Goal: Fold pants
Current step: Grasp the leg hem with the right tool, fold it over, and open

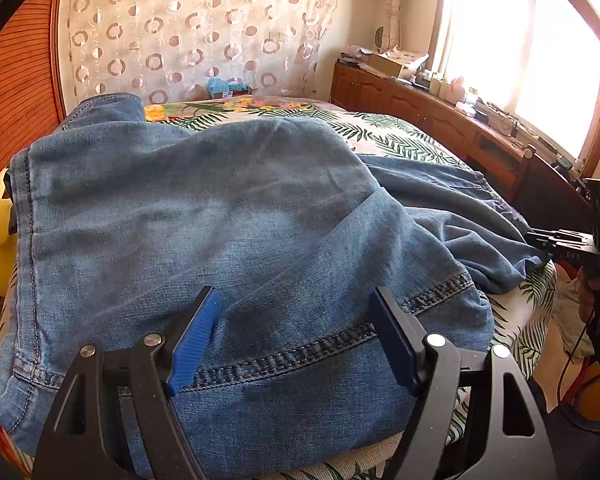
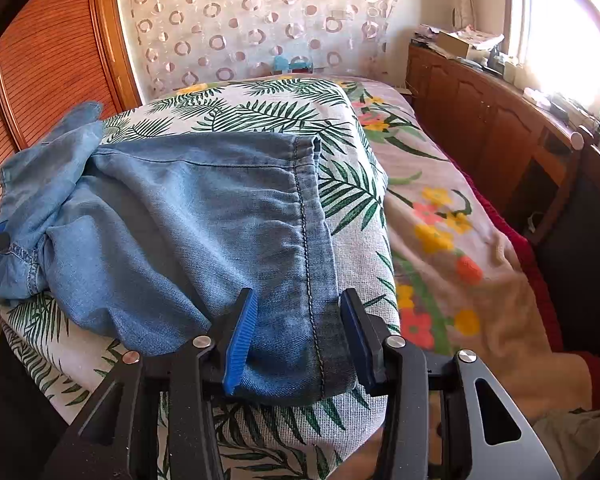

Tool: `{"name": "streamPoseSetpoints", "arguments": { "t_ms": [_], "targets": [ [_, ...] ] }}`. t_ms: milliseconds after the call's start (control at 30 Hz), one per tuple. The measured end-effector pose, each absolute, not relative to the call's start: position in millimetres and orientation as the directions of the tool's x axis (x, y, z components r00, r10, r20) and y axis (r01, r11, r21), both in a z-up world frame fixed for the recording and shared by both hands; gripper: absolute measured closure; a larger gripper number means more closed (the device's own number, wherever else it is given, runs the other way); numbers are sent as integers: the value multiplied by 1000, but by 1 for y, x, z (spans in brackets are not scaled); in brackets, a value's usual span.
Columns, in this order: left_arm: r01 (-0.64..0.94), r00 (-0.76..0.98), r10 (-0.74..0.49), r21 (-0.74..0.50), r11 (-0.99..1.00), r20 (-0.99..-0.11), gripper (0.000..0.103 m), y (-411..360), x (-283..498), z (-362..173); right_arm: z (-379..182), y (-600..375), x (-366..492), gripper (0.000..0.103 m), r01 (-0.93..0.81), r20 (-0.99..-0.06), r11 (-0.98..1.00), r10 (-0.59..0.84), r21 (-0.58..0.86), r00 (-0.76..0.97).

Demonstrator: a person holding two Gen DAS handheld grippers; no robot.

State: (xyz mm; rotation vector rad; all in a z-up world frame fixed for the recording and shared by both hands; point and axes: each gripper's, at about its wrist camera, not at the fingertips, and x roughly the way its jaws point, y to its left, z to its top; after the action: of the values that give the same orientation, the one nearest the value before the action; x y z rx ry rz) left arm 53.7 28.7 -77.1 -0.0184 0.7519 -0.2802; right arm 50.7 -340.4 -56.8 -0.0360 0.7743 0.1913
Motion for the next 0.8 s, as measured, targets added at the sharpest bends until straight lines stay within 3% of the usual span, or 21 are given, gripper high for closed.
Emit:
{"name": "streamPoseSetpoints", "arguments": {
  "t_ms": [33, 100, 233, 400, 667, 800],
  "targets": [
    [245, 695, -258, -116, 963, -671, 26, 28, 54, -77, -57, -342, 52, 86, -194, -699, 979, 178, 57, 693],
    [243, 698, -258, -118, 963, -668, 26, 29, 54, -77, -57, -344, 54, 94, -222, -703, 968, 242, 122, 669],
    [237, 713, -257, -121, 964, -652, 26, 32, 51, -69, -43, -343, 57, 96, -250, -667, 955, 290, 157, 686],
    [222, 746, -247, -119, 968, -619, 26, 42, 44, -53, 10, -325, 60, 97, -338, -552, 925, 374, 171, 745],
    [174, 800, -221, -137, 975, -558, 26, 73, 26, -29, 92, -233, 63, 97, -565, -405, 821, 544, 79, 735],
    [142, 824, -193, -137, 980, -532, 26, 90, 15, -20, 114, -174, 63, 97, -677, -378, 734, 639, 42, 670]
  ]
}}
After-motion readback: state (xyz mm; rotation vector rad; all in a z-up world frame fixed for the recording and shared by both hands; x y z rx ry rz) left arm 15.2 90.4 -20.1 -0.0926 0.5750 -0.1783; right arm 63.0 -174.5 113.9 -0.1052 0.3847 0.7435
